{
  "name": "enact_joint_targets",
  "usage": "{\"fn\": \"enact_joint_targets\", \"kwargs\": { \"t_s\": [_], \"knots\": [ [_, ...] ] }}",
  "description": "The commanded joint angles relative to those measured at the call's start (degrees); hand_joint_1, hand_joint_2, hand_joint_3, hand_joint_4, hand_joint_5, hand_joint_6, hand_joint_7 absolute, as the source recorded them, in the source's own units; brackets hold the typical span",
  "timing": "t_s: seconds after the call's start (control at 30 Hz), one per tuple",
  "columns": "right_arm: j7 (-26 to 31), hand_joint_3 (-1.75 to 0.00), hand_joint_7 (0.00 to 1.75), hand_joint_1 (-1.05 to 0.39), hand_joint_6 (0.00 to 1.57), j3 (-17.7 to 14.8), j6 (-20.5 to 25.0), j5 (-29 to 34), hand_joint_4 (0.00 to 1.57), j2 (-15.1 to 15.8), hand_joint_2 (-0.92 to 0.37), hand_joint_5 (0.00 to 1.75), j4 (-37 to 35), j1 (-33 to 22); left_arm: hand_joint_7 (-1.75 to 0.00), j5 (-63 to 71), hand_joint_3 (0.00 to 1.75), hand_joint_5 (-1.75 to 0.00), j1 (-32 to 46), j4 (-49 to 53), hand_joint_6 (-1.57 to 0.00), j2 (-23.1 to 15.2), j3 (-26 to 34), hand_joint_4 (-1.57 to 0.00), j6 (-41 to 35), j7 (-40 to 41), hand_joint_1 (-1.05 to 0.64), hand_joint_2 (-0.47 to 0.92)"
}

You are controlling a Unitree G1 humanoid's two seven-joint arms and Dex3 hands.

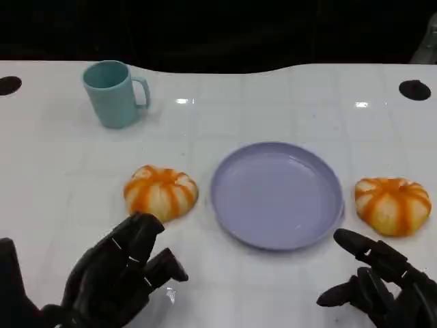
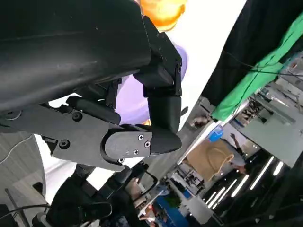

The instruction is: Grasp the bread from the table and place it into the plate.

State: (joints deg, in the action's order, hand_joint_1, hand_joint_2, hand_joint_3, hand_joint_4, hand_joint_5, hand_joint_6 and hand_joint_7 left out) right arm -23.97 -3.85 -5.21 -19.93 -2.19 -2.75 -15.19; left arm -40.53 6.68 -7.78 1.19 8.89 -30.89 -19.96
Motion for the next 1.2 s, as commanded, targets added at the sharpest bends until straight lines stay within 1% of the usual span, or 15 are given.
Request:
{"fn": "enact_joint_targets", "kwargs": {
  "t_s": [0.03,0.17,0.3,0.47,0.5,0.53,0.57,0.63,0.67,0.73,0.87,0.97,1.0,1.07,1.2],
  "knots": [
    [0.2,-0.33,0.32,-0.75,0.97,-0.7,0.7,-0.8,0.75,0.9,-0.92,1.06,0.9,-0.2,-1.50,-0.3,0.35,-1.75,0.4,-0.5,-0.53,-0.2,0.4,-0.66,-0.3,0.6,-0.52,0.92],
    [0.7,-0.32,0.32,-0.75,0.98,-0.6,1.3,-1.0,0.76,0.8,-0.92,1.06,1.3,-0.3,-1.49,0.9,0.37,-1.75,0.0,0.1,-0.52,-0.8,-0.1,-0.64,1.9,-1.4,-0.51,0.92],
    [0.8,-0.32,0.32,-0.75,0.97,-0.5,1.1,-0.7,0.76,0.8,-0.92,1.06,1.3,-0.2,-1.46,6.1,0.37,-1.75,-0.5,1.3,-0.49,-2.5,-2.3,-0.58,9.1,-5.3,-0.53,0.92],
    [0.8,-0.32,0.32,-0.75,0.97,-0.5,1.1,-0.7,0.76,0.8,-0.92,1.06,1.3,-0.2,-1.45,6.6,0.37,-1.75,-0.5,2.1,-0.49,-2.4,-2.5,-0.57,10.4,-6.0,-0.54,0.92],
    [0.8,-0.32,0.32,-0.75,0.97,-0.6,1.2,-0.9,0.76,0.7,-0.92,1.05,1.2,-0.1,-1.45,16.8,0.37,-1.75,-2.4,0.6,-0.49,-6.1,-5.4,-0.57,17.2,-3.9,-0.54,0.92],
    [0.7,-0.32,0.32,-0.75,0.97,-0.6,1.3,-1.0,0.76,0.7,-0.92,1.05,1.2,-0.1,-1.02,24.5,0.25,-1.32,-3.9,-0.4,-0.46,-8.7,-7.5,-0.47,22.5,-2.4,-0.50,0.92],
    [0.7,-0.32,0.32,-0.75,0.97,-0.6,1.3,-1.1,0.76,0.7,-0.92,1.05,1.2,0.0,-0.82,30.0,0.22,-1.14,-4.8,-0.9,-0.49,-10.4,-9.0,-0.46,26.2,-1.4,-0.49,0.92],
    [0.8,-0.32,0.32,-0.75,0.97,-0.6,1.3,-1.0,0.76,0.7,-0.92,1.05,1.2,0.0,-0.65,38.3,0.19,-1.00,-6.2,-1.1,-0.51,-12.7,-10.8,-0.45,31.2,0.8,-0.48,0.92],
    [0.9,-0.32,0.32,-0.75,0.97,-0.6,1.3,-0.9,0.76,0.7,-0.92,1.05,1.3,0.0,-0.45,42.4,0.09,-0.92,-7.0,-1.1,-0.50,-13.9,-11.6,-0.35,33.4,2.2,-0.46,0.91],
    [0.8,-0.32,0.32,-0.75,0.97,-0.6,1.1,-0.7,0.76,0.7,-0.92,1.05,1.2,0.0,-0.25,52.3,0.03,-0.86,-8.9,-0.4,-0.52,-17.1,-13.4,-0.27,39.4,5.7,-0.45,0.91],
    [0.9,-0.33,0.33,-0.75,0.96,-0.5,1.2,-0.7,0.76,0.7,-0.92,1.05,1.1,0.1,-0.11,62.7,0.00,-0.74,-10.8,1.2,-0.50,-20.2,-15.0,-0.22,44.6,10.2,-0.49,0.86],
    [0.9,-0.33,0.33,-0.75,0.96,-0.5,1.2,-0.7,0.76,0.7,-0.92,1.05,1.1,0.1,-0.08,65.7,0.00,-0.70,-11.3,1.9,-0.50,-20.8,-15.3,-0.23,46.0,11.9,-0.51,0.85],
    [0.9,-0.33,0.33,-0.75,0.96,-0.5,1.3,-0.7,0.76,0.7,-0.92,1.06,1.1,0.2,-0.07,70.2,0.00,-0.69,-12.2,1.0,-0.50,-22.2,-16.2,-0.23,45.0,11.9,-0.51,0.85],
    [1.0,-0.33,0.33,-0.75,0.96,-0.4,1.4,-0.6,0.76,0.7,-0.92,1.06,1.1,0.3,-0.02,77.4,0.00,-0.59,-13.5,-1.1,-0.39,-24.3,-17.8,-0.06,42.3,10.5,-0.58,0.84],
    [1.1,-0.33,0.33,-0.75,0.95,-0.4,1.4,-0.6,0.76,0.7,-0.92,1.06,1.1,0.4,0.00,80.2,0.00,-0.56,-13.8,-2.3,-0.36,-24.8,-18.6,-0.01,40.2,10.1,-0.59,0.83]
  ]
}}
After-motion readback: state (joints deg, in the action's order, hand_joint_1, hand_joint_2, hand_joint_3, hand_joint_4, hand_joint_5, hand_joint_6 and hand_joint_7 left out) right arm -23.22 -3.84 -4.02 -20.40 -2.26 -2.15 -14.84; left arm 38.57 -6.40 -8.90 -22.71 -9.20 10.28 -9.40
